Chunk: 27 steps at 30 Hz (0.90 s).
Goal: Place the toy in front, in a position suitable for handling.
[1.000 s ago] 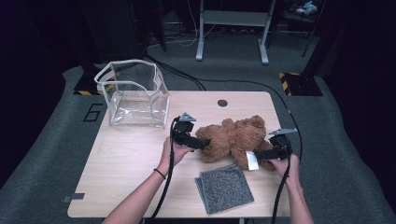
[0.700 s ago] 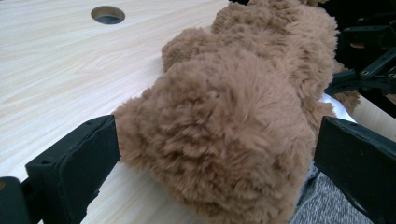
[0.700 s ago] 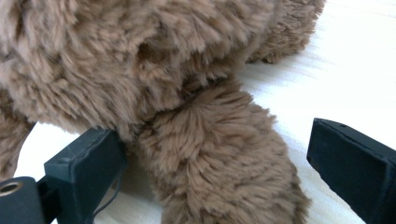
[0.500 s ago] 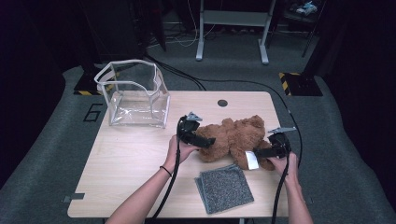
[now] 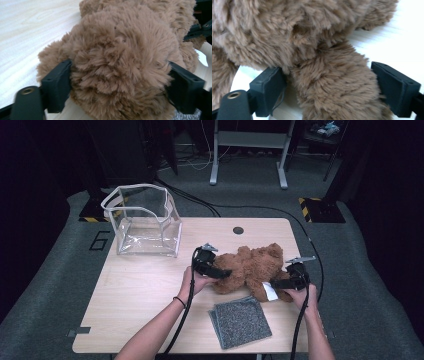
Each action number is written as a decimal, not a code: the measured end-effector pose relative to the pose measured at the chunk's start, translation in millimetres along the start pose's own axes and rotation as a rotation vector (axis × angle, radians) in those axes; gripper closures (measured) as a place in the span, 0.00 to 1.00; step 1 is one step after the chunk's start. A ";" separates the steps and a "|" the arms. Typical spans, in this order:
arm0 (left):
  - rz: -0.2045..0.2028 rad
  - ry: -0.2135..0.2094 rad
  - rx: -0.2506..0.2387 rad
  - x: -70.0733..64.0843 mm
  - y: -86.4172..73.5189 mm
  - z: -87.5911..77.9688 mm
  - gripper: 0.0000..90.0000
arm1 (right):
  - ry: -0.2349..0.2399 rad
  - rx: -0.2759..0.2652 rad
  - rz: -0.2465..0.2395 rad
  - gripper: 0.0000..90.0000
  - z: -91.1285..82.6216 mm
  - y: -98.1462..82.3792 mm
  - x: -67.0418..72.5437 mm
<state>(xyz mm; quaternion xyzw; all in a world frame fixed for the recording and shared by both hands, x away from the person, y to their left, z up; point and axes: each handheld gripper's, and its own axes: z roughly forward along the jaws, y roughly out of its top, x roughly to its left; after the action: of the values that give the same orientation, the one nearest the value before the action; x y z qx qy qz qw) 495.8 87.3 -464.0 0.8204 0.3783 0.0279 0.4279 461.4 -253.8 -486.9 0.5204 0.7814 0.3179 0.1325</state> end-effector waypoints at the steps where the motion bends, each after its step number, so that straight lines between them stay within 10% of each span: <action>1: -0.012 -0.006 -0.005 1.0 -1.1 1.4 0.23 | 0.006 0.000 -0.010 0.19 1.9 -0.9 -0.1; 12: -0.064 -0.028 -0.025 10.2 -9.1 4.9 0.57 | -0.014 0.012 -0.017 0.67 18.9 -8.2 8.4; 27: -0.018 -0.013 -0.116 2.5 -6.5 -5.9 0.69 | -0.035 -0.066 -0.032 0.81 10.0 -10.3 15.6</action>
<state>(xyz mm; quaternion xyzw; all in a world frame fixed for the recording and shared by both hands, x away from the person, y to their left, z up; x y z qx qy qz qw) 491.5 95.2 -465.6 0.7910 0.3806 0.0406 0.4773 452.7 -238.8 -499.1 0.5086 0.7763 0.3322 0.1684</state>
